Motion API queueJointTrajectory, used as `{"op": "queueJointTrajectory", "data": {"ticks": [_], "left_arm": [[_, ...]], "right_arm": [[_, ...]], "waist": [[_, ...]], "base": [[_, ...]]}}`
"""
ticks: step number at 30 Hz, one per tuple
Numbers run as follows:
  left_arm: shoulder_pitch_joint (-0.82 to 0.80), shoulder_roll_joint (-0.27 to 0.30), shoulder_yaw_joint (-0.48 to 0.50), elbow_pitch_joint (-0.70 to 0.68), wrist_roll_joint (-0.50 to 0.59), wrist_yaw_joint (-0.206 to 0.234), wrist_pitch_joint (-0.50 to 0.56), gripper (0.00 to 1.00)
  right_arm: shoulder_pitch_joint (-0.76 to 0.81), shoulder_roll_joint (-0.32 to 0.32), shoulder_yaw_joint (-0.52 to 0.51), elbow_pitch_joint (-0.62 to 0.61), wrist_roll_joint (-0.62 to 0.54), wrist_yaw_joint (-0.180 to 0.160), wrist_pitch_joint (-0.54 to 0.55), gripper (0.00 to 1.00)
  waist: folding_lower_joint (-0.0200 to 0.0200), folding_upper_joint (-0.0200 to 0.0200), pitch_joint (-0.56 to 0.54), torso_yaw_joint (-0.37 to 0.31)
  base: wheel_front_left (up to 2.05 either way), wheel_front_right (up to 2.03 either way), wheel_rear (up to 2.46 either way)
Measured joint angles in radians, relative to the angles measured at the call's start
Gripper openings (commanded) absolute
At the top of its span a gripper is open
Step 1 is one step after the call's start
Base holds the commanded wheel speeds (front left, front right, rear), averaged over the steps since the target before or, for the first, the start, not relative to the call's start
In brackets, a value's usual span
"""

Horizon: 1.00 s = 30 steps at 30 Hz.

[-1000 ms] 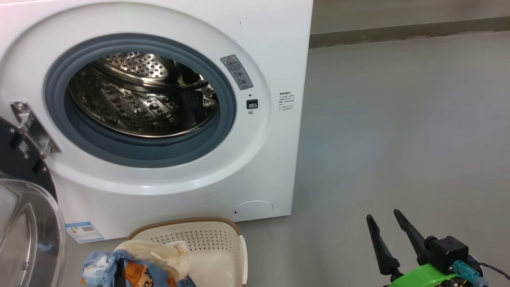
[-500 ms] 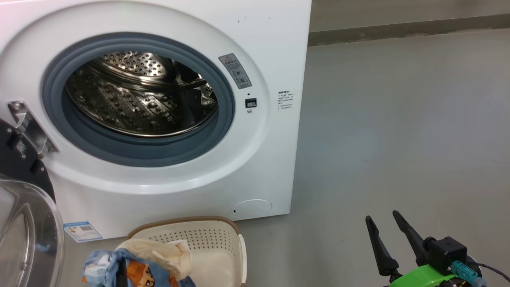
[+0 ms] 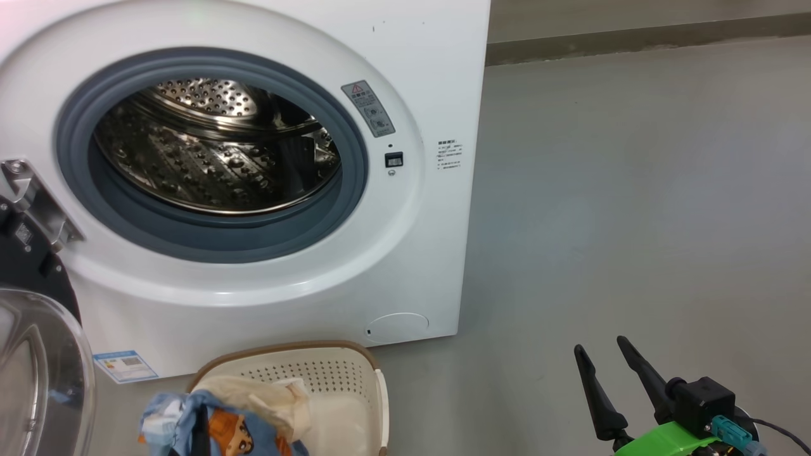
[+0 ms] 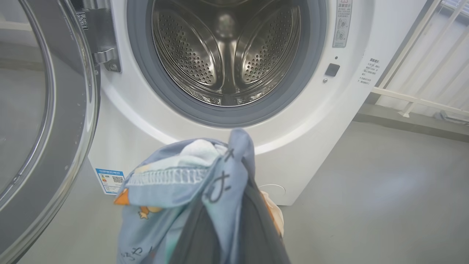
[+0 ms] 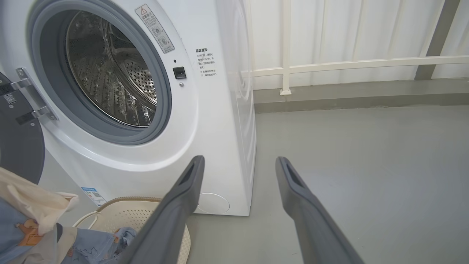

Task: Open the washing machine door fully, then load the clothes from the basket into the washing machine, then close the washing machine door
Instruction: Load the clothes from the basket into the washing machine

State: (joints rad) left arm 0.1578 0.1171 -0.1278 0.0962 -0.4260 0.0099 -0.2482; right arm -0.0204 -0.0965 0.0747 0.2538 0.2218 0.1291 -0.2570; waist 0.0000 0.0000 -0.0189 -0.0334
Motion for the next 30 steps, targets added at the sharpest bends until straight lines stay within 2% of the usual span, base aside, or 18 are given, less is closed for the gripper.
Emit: {"op": "queueJointTrajectory", "data": {"ticks": [18, 26, 30], "left_arm": [[-0.187, -0.005, -0.015, 0.06, 0.0, 0.005, 0.003, 0.0], [-0.331, 0.005, 0.024, 0.134, -0.006, 0.012, 0.003, 0.0], [-0.415, 0.029, 0.047, 0.191, -0.011, 0.012, 0.002, 0.0]], "right_arm": [[-0.001, 0.028, 0.004, 0.0, 0.0, 0.0, 0.0, 1.0], [-0.003, 0.034, 0.007, -0.004, 0.0, 0.0, 0.0, 1.0], [-0.009, 0.037, 0.008, -0.01, 0.0, 0.0, 0.0, 1.0]], "waist": [[0.0, 0.0, 0.023, -0.071], [0.0, 0.0, 0.053, -0.122], [0.0, 0.0, 0.078, -0.152]], "base": [[0.0, 0.0, 0.0], [0.0, 0.0, 0.0], [0.0, 0.0, 0.0]]}}
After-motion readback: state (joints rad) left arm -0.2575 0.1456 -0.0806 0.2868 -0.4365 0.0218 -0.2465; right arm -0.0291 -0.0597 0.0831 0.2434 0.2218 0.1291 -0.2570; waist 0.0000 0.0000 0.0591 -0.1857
